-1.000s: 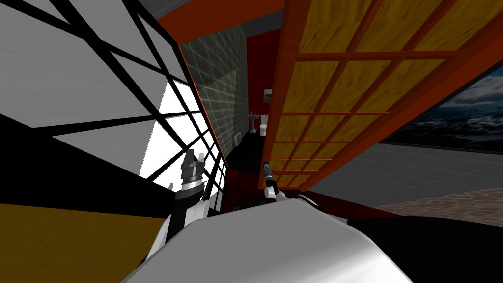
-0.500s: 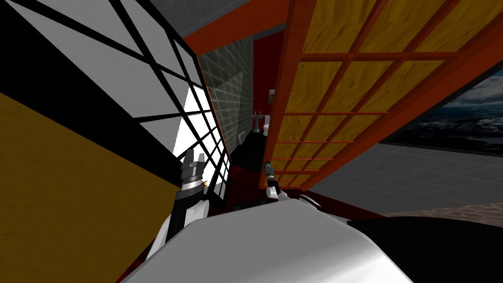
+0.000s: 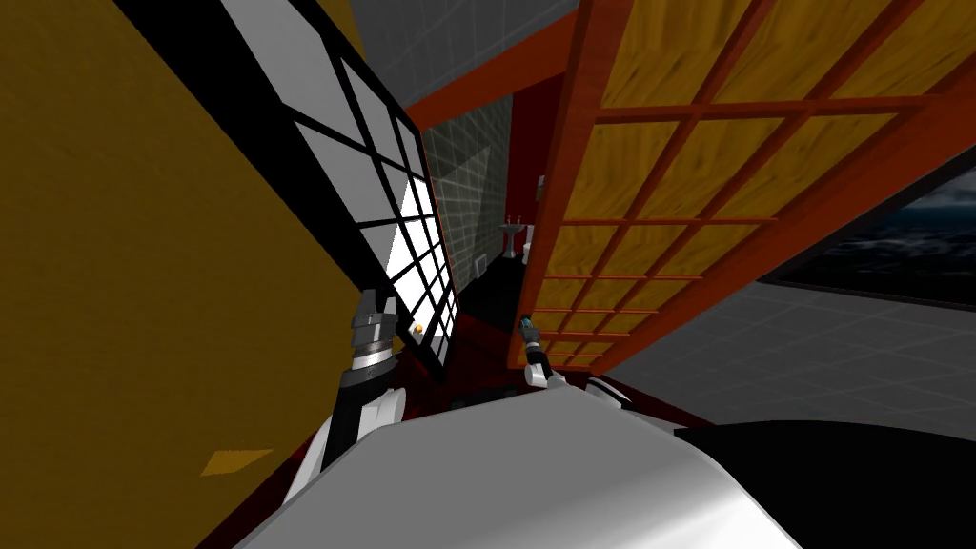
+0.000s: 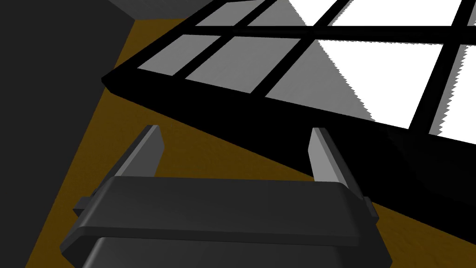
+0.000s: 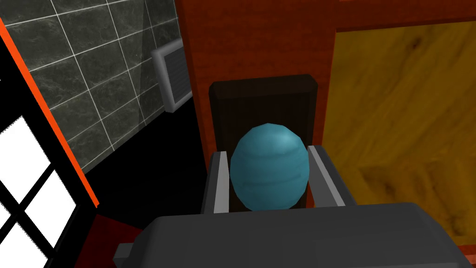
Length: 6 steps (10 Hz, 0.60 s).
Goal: Pull the door open
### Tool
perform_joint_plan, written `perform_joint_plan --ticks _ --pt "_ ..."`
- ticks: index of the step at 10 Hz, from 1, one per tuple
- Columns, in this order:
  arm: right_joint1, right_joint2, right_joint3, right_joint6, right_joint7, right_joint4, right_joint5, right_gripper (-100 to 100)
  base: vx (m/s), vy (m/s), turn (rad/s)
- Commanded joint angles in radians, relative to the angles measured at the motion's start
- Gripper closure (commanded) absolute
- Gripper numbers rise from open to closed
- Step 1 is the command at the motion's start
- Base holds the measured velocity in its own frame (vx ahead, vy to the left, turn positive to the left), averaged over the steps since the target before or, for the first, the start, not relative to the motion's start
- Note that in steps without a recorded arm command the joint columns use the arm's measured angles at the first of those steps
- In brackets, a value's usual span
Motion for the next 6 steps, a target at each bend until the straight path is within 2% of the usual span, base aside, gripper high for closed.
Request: perform_joint_plan --ticks 1,2,3,4,5,6 --pt "0.007 -0.024 0.009 -0.004 -0.032 0.003 -0.003 100 -0.141 0.036 0.255" --pt "0.010 -0.039 0.012 -0.007 -0.048 0.007 -0.006 100 -0.119 0.029 0.206" --pt "0.010 -0.039 0.012 -0.007 -0.048 0.007 -0.006 100 -0.072 0.025 0.075" --pt "0.016 -0.062 0.018 -0.012 -0.074 0.012 -0.010 100 -0.058 0.045 0.149" --pt "0.016 -0.062 0.018 -0.012 -0.074 0.012 -0.010 100 -0.037 0.034 0.086" --pt "0.024 -0.093 0.026 -0.020 -0.109 0.019 -0.016 100 -0.039 0.043 0.202"
